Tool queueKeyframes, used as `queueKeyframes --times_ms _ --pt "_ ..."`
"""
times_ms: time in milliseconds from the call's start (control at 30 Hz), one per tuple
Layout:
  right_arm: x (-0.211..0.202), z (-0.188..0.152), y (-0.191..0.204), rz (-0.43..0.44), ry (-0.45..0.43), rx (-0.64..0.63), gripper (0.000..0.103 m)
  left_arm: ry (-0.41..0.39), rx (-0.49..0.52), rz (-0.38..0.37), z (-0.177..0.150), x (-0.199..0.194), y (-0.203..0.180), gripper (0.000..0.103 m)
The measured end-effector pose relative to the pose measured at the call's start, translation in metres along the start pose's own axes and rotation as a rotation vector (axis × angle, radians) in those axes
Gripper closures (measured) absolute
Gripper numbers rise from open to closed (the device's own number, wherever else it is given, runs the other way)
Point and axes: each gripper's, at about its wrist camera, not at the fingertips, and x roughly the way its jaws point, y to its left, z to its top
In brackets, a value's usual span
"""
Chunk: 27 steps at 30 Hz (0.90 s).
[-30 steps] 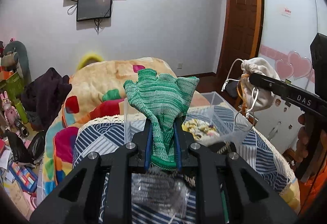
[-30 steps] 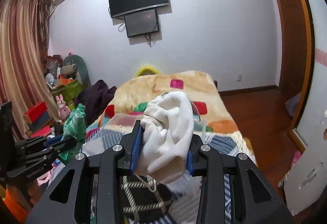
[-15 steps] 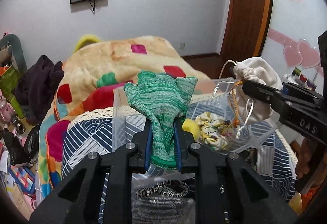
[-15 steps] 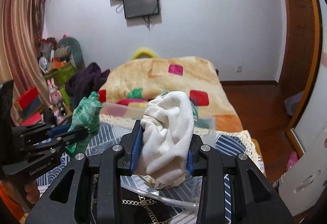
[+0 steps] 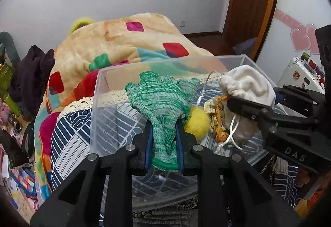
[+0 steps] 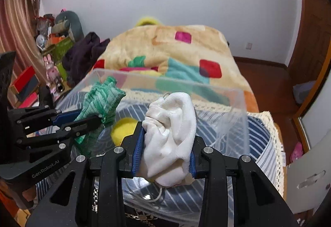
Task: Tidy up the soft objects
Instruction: 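Place the pouch into the clear box with the right tool while the left tool releases the glove inside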
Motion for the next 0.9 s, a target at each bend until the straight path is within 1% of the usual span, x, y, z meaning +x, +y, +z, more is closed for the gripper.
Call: queueKeyframes --times_ms 67,133,167,200,233,267,333,400,467,500,533,700,767,833,900 --pt "0.003 -0.002 0.001 0.007 0.017 -0.003 0.068 -0.01 0.012 -0.003 -0.002 -0.002 -0.002 0.084" --pt "0.003 -0.004 0.0 0.007 0.027 -0.005 0.068 -0.016 0.014 -0.009 -0.004 -0.005 -0.003 0.074" --pt "0.003 -0.004 0.0 0.006 0.03 -0.005 0.066 -0.019 0.012 -0.011 -0.005 -0.006 -0.003 0.073" --pt "0.002 -0.005 0.0 0.016 0.035 -0.002 0.062 -0.022 0.009 -0.009 -0.006 -0.008 -0.003 0.069" --pt "0.002 -0.006 0.0 0.027 0.039 0.002 0.057 -0.027 0.009 -0.006 -0.007 -0.01 -0.002 0.067" --pt "-0.002 -0.007 -0.001 0.037 0.036 0.006 0.054 -0.033 0.007 -0.007 -0.008 -0.013 -0.002 0.067" --pt "-0.004 -0.008 0.001 0.035 0.021 0.004 0.045 -0.038 -0.002 -0.021 -0.009 -0.018 0.0 0.065" --pt "-0.012 -0.009 0.001 0.024 0.0 -0.007 0.043 -0.053 -0.009 -0.037 -0.012 -0.026 0.001 0.063" --pt "-0.02 -0.009 0.002 0.022 -0.02 -0.011 0.039 -0.073 -0.001 -0.025 -0.015 -0.034 0.0 0.063" --pt "-0.022 -0.009 0.003 0.021 -0.031 -0.01 0.035 -0.087 0.004 -0.02 -0.017 -0.039 -0.002 0.06" --pt "-0.024 -0.009 0.003 0.02 -0.042 -0.009 0.032 -0.107 0.012 -0.013 -0.02 -0.046 -0.003 0.055" --pt "-0.047 -0.01 0.007 0.014 -0.117 -0.009 0.028 -0.186 0.041 0.012 -0.031 -0.077 -0.011 0.039" --pt "-0.055 -0.011 0.01 0.011 -0.143 -0.017 0.026 -0.207 0.044 0.013 -0.036 -0.087 -0.011 0.038" --pt "-0.063 -0.013 0.014 0.01 -0.168 -0.025 0.022 -0.216 0.041 0.007 -0.04 -0.095 -0.01 0.038" --pt "-0.07 -0.016 0.017 0.011 -0.188 -0.031 0.02 -0.221 0.027 0.002 -0.045 -0.1 -0.008 0.038"
